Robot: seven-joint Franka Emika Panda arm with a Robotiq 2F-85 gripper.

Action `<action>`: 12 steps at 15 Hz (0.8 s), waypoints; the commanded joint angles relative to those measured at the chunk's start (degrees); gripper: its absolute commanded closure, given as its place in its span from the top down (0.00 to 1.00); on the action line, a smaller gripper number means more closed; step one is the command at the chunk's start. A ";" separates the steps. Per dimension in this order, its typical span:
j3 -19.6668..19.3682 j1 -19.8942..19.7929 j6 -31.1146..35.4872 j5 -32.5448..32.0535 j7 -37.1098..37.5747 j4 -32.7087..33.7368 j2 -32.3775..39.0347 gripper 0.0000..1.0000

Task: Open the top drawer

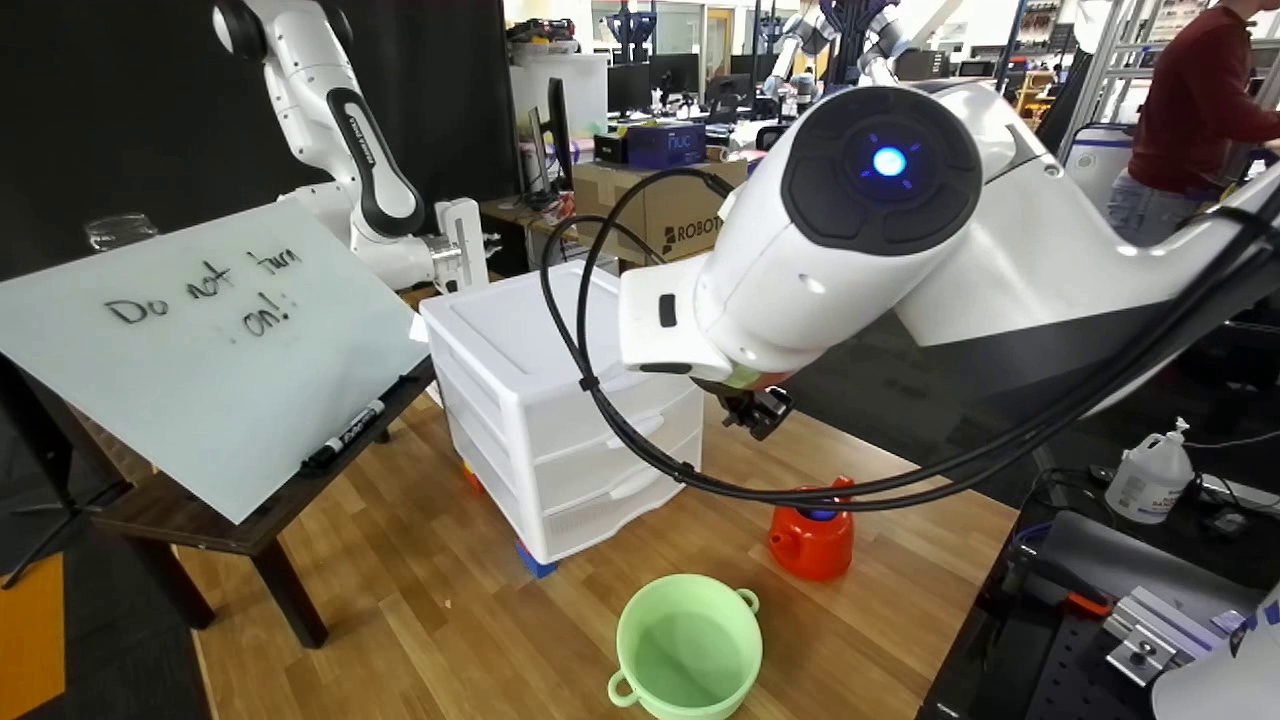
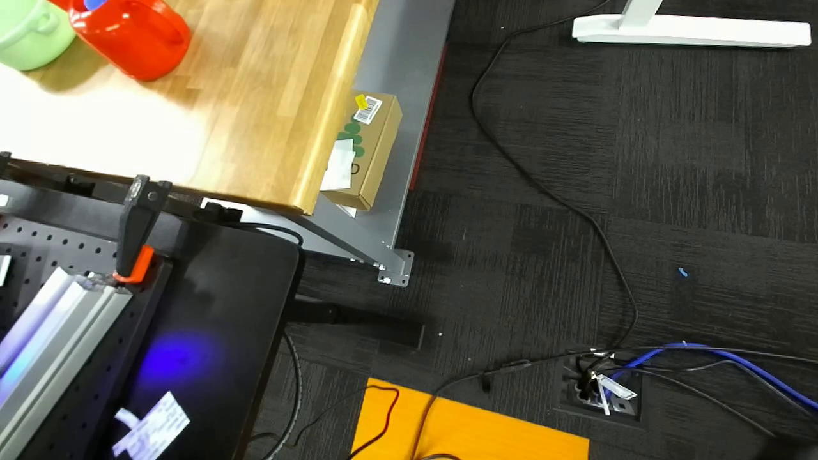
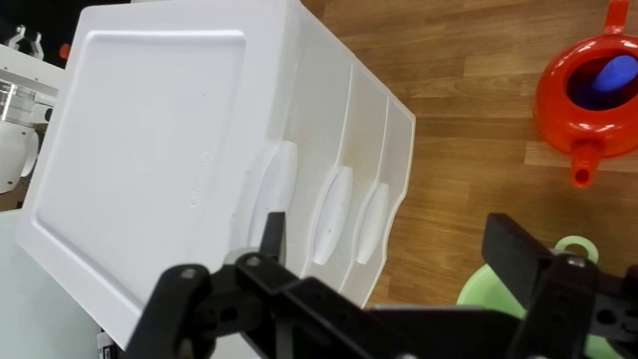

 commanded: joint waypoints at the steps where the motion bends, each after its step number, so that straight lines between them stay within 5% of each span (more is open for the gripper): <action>1: -0.67 -0.06 0.94 -0.17 -2.28 1.30 1.77 1.00; 12: 0.63 0.41 -0.37 -0.72 -8.93 7.55 8.22 1.00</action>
